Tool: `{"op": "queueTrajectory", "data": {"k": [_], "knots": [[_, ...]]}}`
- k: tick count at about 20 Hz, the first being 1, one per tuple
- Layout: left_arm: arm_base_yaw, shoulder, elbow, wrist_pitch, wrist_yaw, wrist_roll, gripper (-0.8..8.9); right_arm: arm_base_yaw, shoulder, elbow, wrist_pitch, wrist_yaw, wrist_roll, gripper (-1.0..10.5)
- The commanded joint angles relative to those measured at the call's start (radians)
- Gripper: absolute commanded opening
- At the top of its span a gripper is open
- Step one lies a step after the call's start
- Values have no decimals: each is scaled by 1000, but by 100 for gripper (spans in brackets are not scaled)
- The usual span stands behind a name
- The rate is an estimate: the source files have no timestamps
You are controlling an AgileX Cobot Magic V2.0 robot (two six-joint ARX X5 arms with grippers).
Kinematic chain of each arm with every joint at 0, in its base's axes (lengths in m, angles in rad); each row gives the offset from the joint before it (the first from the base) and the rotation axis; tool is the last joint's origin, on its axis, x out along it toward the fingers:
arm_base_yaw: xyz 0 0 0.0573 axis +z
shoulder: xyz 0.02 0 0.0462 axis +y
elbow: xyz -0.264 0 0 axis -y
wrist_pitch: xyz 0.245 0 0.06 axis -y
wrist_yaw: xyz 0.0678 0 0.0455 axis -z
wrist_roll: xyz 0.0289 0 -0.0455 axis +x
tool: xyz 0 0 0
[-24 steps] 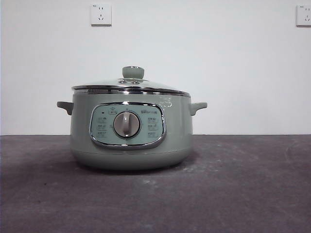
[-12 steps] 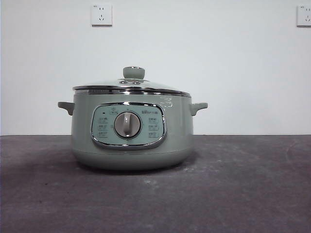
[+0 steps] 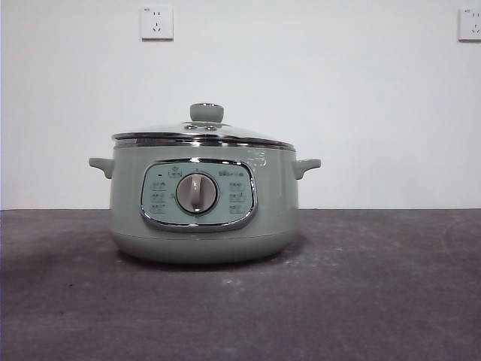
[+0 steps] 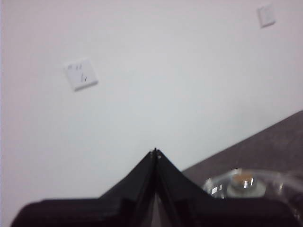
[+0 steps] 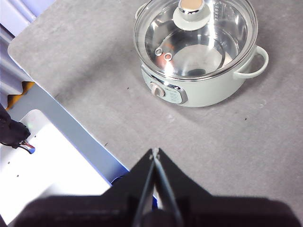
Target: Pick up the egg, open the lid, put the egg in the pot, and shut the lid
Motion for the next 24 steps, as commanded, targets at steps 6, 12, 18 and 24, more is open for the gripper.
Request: {"op": "queueTrajectory", "data": {"k": [6, 12, 18, 24], "knots": [[23, -307, -481, 93, -101, -63, -1, 1, -4, -2, -16, 2, 3, 0], [23, -404, -666, 95, -214, -68, -1, 1, -4, -2, -16, 3, 3, 0], [23, -404, -744, 32, -234, -142, -1, 1, -4, -2, -16, 2, 3, 0], [23, -403, -744, -27, -233, -149, -1, 1, -5, -2, -16, 3, 3, 0]]}}
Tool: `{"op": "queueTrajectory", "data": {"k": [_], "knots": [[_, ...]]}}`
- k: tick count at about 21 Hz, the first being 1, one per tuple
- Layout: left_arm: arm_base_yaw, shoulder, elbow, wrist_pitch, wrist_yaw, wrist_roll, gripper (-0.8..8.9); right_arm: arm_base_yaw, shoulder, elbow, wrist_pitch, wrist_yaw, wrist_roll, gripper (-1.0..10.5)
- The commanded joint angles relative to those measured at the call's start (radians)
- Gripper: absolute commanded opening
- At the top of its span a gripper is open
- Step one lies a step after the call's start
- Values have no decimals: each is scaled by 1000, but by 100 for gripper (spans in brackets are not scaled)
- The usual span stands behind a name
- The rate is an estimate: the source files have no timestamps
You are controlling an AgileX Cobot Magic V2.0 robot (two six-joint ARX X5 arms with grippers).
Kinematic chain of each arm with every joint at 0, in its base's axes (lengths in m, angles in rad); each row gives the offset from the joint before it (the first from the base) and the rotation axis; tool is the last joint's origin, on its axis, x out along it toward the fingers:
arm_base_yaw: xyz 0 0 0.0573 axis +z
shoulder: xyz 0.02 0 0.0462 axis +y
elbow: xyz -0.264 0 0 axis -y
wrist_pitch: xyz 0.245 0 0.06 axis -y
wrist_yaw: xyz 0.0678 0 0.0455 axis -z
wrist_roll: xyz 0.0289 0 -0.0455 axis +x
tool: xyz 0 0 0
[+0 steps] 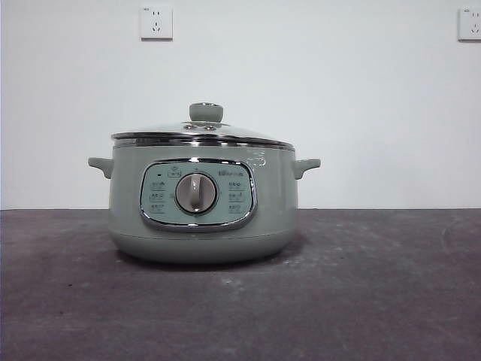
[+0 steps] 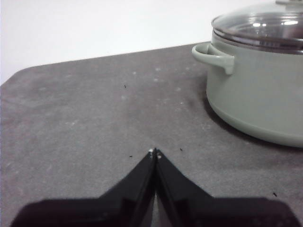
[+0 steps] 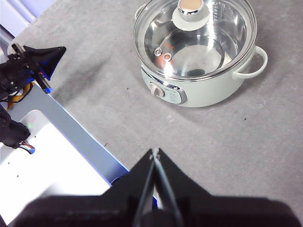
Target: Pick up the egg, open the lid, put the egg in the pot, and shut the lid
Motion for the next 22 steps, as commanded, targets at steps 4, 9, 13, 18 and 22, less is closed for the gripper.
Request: {"op": "queueTrajectory", "data": {"k": [4, 9, 13, 18, 22], "knots": [[3, -3, -15, 3, -4, -9, -1, 1, -3, -2, -15, 3, 3, 0], [3, -3, -15, 3, -4, -9, -1, 1, -3, -2, -15, 3, 3, 0], [3, -3, -15, 3, -4, -9, -1, 1, -3, -2, -15, 3, 3, 0], [3, -3, -15, 3, -5, -9, -1, -149, -97, -16, 88, -12, -85, 0], [3, -3, -15, 3, -5, -9, -1, -318, -285, -168, 334, -132, -59, 0]]}}
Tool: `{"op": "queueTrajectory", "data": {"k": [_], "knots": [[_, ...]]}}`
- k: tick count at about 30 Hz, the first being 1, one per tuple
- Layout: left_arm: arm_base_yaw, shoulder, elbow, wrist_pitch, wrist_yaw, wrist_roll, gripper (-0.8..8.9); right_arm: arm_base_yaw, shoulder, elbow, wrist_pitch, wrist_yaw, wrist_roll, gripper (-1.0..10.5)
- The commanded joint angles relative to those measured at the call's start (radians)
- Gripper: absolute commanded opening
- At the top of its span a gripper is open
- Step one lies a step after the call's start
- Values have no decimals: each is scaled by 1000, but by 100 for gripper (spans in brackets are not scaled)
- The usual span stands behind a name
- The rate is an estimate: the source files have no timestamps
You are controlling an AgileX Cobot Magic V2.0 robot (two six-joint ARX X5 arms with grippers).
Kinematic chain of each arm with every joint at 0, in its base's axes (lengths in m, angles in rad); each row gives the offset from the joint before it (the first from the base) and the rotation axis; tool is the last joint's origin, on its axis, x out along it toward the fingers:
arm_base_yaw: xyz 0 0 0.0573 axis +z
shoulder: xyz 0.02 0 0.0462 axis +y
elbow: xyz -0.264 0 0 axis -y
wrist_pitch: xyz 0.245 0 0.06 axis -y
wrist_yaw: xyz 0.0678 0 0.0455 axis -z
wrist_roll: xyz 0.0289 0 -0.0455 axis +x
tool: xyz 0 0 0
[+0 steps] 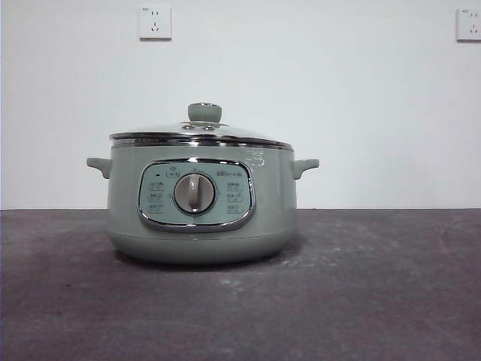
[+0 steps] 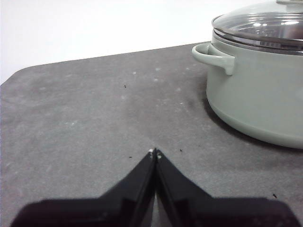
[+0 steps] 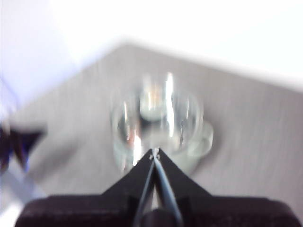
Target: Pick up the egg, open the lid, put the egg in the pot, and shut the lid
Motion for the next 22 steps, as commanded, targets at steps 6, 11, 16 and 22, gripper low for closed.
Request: {"op": "queueTrajectory", "data": {"k": [6, 11, 16, 22], "knots": [[3, -3, -15, 3, -1, -7, -1, -171, -373, -517, 378, -8, -16, 0], [3, -3, -15, 3, -1, -7, -1, -171, -547, -855, 599, -8, 4, 0], [3, -3, -15, 3, -1, -7, -1, -171, -673, -1139, 809, 67, 85, 1], [3, -3, -15, 3, -1, -7, -1, -171, -780, -1378, 949, 200, 175, 0]]}}
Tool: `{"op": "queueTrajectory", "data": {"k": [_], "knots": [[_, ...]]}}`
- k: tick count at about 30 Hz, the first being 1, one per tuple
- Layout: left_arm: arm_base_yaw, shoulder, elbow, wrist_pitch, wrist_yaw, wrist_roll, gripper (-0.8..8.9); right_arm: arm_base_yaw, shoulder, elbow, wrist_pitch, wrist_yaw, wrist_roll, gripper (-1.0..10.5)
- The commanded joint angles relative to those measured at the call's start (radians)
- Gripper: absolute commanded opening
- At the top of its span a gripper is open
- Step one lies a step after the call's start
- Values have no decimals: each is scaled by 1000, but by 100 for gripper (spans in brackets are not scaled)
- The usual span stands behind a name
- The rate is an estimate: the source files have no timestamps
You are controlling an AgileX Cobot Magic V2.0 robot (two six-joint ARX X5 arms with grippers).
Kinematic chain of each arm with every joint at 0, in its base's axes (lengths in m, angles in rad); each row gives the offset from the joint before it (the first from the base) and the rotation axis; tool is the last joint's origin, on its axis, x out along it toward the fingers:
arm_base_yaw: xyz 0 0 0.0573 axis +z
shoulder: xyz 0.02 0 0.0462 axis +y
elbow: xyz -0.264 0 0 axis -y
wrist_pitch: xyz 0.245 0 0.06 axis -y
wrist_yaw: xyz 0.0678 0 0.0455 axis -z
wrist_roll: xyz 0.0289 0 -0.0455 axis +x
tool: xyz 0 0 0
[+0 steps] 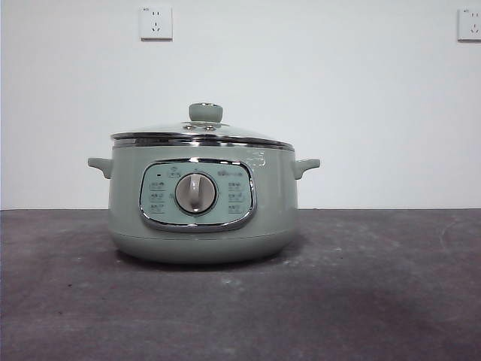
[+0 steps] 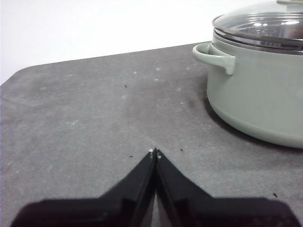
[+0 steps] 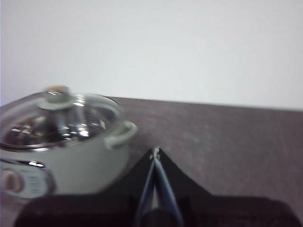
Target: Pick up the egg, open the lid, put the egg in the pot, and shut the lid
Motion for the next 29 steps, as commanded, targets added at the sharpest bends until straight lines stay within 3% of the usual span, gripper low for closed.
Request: {"op": "queueTrajectory", "data": {"k": [1, 13, 29], "knots": [[3, -3, -15, 3, -1, -7, -1, 0, -43, -95, 52, 42, 59, 1], [3, -3, -15, 3, -1, -7, -1, 0, -127, -266, 56, 61, 82, 1], [3, -3, -15, 3, -1, -7, -1, 0, -126, -267, -18, 58, 84, 0]]}}
